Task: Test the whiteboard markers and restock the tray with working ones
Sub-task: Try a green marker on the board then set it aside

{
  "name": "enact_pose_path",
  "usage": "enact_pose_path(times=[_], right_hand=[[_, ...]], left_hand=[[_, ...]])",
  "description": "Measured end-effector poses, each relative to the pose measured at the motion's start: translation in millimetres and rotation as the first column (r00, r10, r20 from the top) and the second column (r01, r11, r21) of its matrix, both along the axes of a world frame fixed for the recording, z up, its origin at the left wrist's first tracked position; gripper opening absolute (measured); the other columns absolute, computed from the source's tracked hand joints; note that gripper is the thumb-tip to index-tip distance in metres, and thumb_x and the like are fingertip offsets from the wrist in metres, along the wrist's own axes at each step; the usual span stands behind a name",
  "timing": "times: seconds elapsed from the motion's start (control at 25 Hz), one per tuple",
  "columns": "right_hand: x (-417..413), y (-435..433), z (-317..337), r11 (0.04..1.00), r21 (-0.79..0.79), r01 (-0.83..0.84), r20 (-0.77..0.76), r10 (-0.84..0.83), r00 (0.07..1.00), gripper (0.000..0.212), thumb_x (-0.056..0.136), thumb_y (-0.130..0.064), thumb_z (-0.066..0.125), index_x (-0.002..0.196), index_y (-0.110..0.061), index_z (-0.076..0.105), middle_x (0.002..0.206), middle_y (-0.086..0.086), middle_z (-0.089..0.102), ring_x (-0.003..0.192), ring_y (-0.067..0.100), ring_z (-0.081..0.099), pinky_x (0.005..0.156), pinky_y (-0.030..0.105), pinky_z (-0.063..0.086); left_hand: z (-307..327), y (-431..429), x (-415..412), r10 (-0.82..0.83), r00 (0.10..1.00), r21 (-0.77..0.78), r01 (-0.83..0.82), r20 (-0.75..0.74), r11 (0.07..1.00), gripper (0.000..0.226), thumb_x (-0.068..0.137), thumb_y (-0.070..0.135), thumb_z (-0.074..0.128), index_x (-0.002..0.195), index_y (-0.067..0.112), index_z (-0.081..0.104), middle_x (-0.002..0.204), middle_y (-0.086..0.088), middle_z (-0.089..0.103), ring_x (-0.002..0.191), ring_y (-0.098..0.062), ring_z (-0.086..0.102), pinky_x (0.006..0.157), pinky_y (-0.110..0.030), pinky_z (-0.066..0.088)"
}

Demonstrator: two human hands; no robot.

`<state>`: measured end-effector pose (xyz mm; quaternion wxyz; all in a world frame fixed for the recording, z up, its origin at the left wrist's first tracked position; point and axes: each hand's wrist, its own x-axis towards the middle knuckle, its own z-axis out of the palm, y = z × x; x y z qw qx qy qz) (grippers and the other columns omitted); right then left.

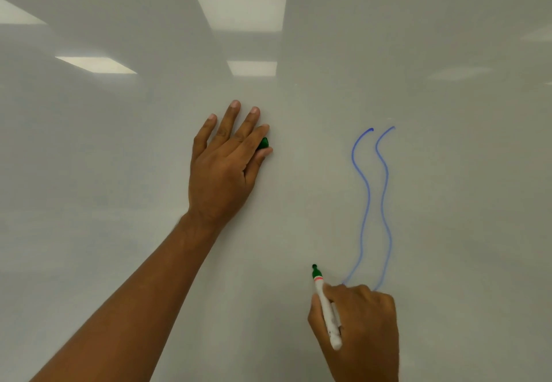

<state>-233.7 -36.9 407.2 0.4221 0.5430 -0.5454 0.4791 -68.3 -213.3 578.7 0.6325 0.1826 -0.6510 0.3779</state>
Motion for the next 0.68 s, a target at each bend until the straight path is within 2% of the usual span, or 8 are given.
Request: enact_pose_path(times=[0.08,0.16,0.24,0.32,0.44,0.52,0.6,0.68], right_hand=[[1.5,1.1,0.8,0.998,0.046,-0.045,0.061,0.042,0.997,0.018,0.074,-0.018,0.08,0.063,-0.014,0.066,0.046,-0.003,0.044,0.039,0.018,0.041,0.043,0.035,0.041],[3.5,4.6,4.9,0.988,0.091,-0.121,0.199,0.101,0.975,0.016,0.079,-0.025,0.075,0.067,-0.018,0.066,0.049,-0.007,0.048,0.043,0.016,0.044,0.048,0.04,0.046],[2.6,9.4,7.0,0.97,0.072,-0.231,0.36,0.191,0.913,0.011,0.08,-0.027,0.075,0.071,-0.026,0.068,0.057,-0.013,0.056,0.052,0.011,0.055,0.059,0.047,0.05],[2.5,14.9,5.4,0.948,0.019,-0.319,0.48,0.271,0.834,0.017,0.079,-0.021,0.082,0.077,-0.033,0.07,0.071,-0.017,0.064,0.065,0.009,0.063,0.067,0.051,0.051],[3.7,25.2,-3.2,0.876,-0.088,-0.474,0.624,0.419,0.66,0.021,0.08,-0.016,0.083,0.088,-0.033,0.072,0.075,-0.01,0.066,0.062,0.009,0.063,0.057,0.034,0.052],[5.4,32.7,-8.2,0.829,-0.142,-0.54,0.676,0.48,0.559,0.018,0.082,-0.021,0.081,0.093,-0.03,0.07,0.072,-0.004,0.068,0.056,0.012,0.061,0.049,0.031,0.05],[5.0,42.4,-15.3,0.815,-0.154,-0.559,0.684,0.496,0.535,0.017,0.081,-0.03,0.082,0.095,-0.03,0.071,0.076,-0.001,0.07,0.063,0.013,0.064,0.055,0.032,0.054],[5.1,54.6,-23.0,0.794,-0.172,-0.583,0.696,0.517,0.499,0.028,0.079,-0.046,0.079,0.1,-0.03,0.071,0.083,0.001,0.075,0.077,0.018,0.07,0.066,0.033,0.057]], left_hand=[[0.5,-1.6,0.0,-0.011,1.0,-0.007,0.011,0.002,1.0,0.038,0.111,0.034,0.058,0.141,0.014,0.067,0.153,-0.005,0.059,0.152,-0.028,0.044,0.124,-0.052,0.035],[0.3,-2.0,0.8,-0.019,1.0,-0.005,0.019,0.006,1.0,0.038,0.111,0.034,0.057,0.142,0.014,0.066,0.154,-0.005,0.058,0.153,-0.027,0.043,0.125,-0.052,0.034],[-0.6,-0.2,0.5,-0.026,1.0,-0.001,0.026,0.011,1.0,0.038,0.111,0.034,0.058,0.142,0.014,0.066,0.153,-0.005,0.058,0.153,-0.027,0.043,0.125,-0.051,0.033],[1.3,2.5,1.7,-0.031,0.999,0.012,0.031,0.017,0.999,0.036,0.111,0.033,0.058,0.14,0.013,0.067,0.153,-0.005,0.059,0.152,-0.028,0.044,0.125,-0.051,0.034],[0.5,10.2,3.8,-0.106,0.994,0.067,0.105,0.02,0.992,0.032,0.11,0.028,0.06,0.135,0.01,0.07,0.151,-0.007,0.061,0.151,-0.03,0.045,0.124,-0.053,0.035],[-15.0,21.8,1.9,-0.234,0.972,0.126,0.236,-0.032,0.964,0.031,0.108,0.022,0.063,0.134,0.007,0.07,0.148,-0.007,0.064,0.149,-0.029,0.05,0.12,-0.05,0.041],[-47.1,43.7,-3.7,-0.409,0.901,0.209,0.432,-0.147,0.877,0.029,0.107,0.017,0.065,0.133,0.007,0.07,0.142,-0.003,0.068,0.139,-0.022,0.061,0.112,-0.041,0.051],[-88.8,72.9,-10.8,-0.559,0.756,0.338,0.653,-0.34,0.678,0.027,0.108,0.02,0.062,0.132,0.014,0.069,0.13,0.003,0.076,0.123,-0.016,0.071,0.104,-0.033,0.056]])
